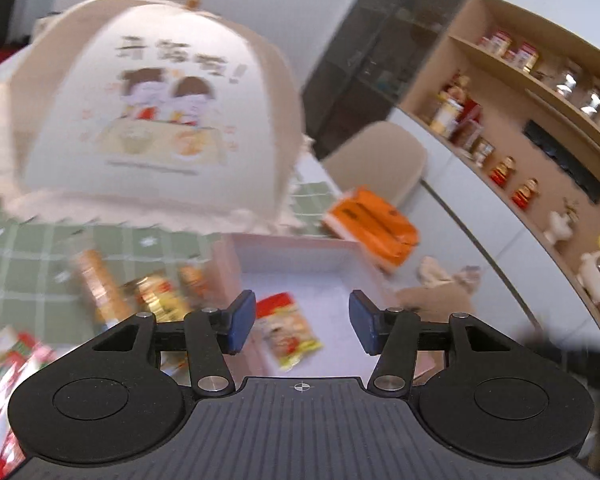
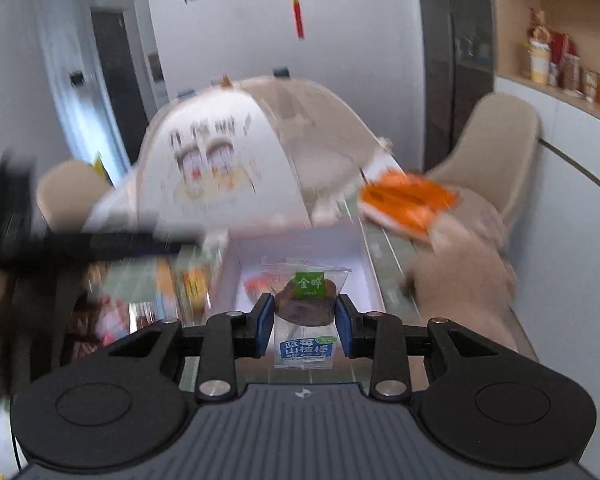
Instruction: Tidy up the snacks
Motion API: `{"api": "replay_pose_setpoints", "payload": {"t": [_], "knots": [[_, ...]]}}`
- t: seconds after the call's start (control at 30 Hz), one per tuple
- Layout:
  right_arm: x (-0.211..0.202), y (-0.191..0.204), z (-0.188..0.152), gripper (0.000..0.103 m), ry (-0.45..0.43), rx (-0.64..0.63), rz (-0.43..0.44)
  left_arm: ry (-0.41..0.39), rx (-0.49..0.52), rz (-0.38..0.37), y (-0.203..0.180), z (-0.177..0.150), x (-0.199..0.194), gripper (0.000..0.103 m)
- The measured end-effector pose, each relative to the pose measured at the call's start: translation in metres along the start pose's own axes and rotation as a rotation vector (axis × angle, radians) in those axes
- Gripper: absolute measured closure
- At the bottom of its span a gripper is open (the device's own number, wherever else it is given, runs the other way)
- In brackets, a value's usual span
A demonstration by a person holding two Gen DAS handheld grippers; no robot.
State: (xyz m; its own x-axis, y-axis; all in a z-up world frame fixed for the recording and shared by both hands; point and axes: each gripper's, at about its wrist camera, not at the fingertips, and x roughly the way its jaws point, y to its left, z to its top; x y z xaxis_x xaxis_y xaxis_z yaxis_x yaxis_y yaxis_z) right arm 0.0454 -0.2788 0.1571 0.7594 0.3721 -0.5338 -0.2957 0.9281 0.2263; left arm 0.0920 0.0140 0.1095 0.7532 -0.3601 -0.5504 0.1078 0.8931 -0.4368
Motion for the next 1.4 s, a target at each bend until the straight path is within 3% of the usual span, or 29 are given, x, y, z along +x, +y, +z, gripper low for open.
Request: {"api": "replay_pose_setpoints", "payload": {"t": [0.03,0.13,0.2,0.37,0.53,0.7,0.8,0.93,1.07,1.2,1.27,1.4], "knots": [[0.015,-0.002,0.013,0.062,0.006,0.005,0.011,-0.005,-0.021,0.017,0.008,-0.007,-0.007,0.047],[0.053,0.006,0.036,0.061,0.039,-0.021,-0.094,0.008,-0.008,0.084,0.027,-0.017,-0.02,0.047],[0.057,0.016,0.029,0.061,0.05,-0.027,-0.068,0.038,0.033,0.122,0.038,-0.021,-0.024,0.047],[0.059,0.046,-0.051,0.061,0.185,-0.043,0.1,0.081,0.049,0.157,0.064,-0.007,-0.012,0.047],[0.092,0.082,-0.118,0.061,0.354,-0.131,0.106,0.166,0.176,0.144,0.056,0.027,0.048,0.047],[0.109,0.096,-0.124,0.061,0.331,-0.077,0.061,0.239,0.224,0.203,0.058,0.052,0.12,0.055],[0.113,0.099,-0.118,0.061,0.303,-0.064,0.006,0.247,0.247,0.166,0.061,0.061,0.149,0.056],[0.121,0.101,-0.108,0.061,0.258,-0.112,-0.054,0.315,0.404,0.14,0.055,0.056,0.173,0.073],[0.137,0.095,-0.09,0.062,0.246,-0.074,-0.019,0.334,0.541,0.054,0.06,0.029,0.149,0.073],[0.153,0.104,-0.079,0.062,0.214,-0.087,0.017,0.362,0.588,-0.001,0.076,0.003,0.102,0.073],[0.159,0.111,-0.079,0.062,0.219,-0.098,0.051,0.369,0.558,-0.011,0.091,-0.008,0.075,0.073],[0.176,0.131,-0.083,0.062,0.252,-0.136,0.119,0.345,0.392,0.028,0.122,-0.024,0.02,0.073]]}}
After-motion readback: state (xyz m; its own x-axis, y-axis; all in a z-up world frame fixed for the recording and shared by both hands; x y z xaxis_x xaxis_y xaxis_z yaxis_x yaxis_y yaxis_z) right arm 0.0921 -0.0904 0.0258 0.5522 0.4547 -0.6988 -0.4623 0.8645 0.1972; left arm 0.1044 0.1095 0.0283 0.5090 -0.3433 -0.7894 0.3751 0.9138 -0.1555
